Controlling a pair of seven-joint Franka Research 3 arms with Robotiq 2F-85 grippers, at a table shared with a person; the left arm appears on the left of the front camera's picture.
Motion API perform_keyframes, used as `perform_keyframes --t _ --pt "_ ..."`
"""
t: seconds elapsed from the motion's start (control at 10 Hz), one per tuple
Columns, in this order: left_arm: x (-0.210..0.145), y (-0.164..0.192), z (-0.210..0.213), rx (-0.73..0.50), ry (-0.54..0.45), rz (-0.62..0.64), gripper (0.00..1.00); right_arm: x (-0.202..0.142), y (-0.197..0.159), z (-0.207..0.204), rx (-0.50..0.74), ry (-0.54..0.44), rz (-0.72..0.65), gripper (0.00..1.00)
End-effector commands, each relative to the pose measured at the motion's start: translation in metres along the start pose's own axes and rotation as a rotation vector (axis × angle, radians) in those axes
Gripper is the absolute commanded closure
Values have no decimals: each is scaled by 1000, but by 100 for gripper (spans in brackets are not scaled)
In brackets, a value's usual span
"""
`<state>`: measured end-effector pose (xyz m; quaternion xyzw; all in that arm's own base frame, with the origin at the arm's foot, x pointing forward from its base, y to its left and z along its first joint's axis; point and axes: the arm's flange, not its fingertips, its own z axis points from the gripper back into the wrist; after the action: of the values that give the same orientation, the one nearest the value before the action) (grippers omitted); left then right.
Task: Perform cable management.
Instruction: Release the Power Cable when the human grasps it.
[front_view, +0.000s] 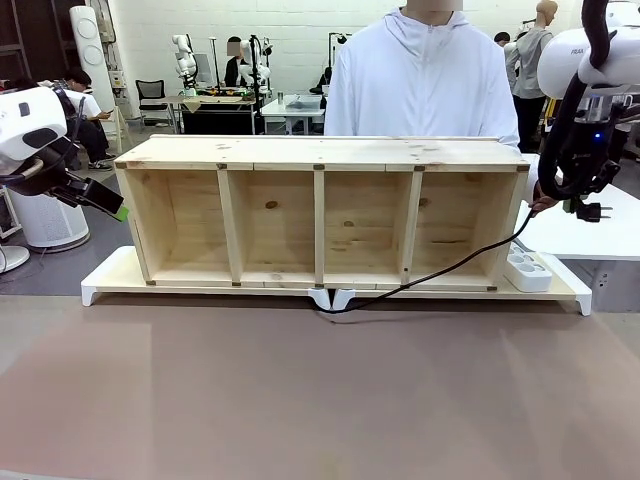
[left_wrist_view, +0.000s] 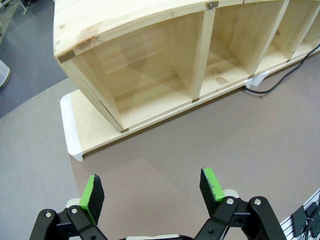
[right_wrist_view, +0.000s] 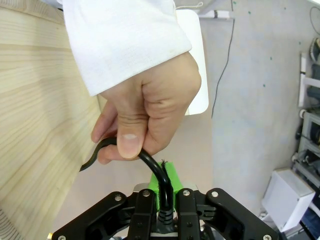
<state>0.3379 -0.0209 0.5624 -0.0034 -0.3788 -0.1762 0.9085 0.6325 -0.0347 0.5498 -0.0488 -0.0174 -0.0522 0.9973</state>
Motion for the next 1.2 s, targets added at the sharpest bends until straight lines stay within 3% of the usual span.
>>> perform_keyframes --t 0.0,0.1,0.2,0.3,0.4,0.5,0.6,0.7,1.1 --pt "0 0 -1 -3 2 18 0 19 -6 -10 -12 22 -42 74" --pt "0 0 -1 -3 2 18 0 26 -7 -15 -8 26 -51 55" --pt "0 0 -1 -3 2 18 0 27 -7 -14 -20 21 -45 71" --pt "0 0 -1 -3 2 18 0 26 -7 -14 -21 19 -42 35" --pt "0 0 -1 -3 2 18 0 26 -7 -14 -21 17 -37 51" --pt "0 0 -1 -3 2 18 0 27 -7 -13 -18 15 -40 15" --pt "0 0 -1 -3 2 18 0 27 -7 -13 -15 14 -38 31" --pt "0 0 -1 -3 2 18 0 24 -6 -15 -27 -24 -42 0" --pt "0 0 -1 -3 2 18 0 22 -8 -16 -7 5 -22 0"
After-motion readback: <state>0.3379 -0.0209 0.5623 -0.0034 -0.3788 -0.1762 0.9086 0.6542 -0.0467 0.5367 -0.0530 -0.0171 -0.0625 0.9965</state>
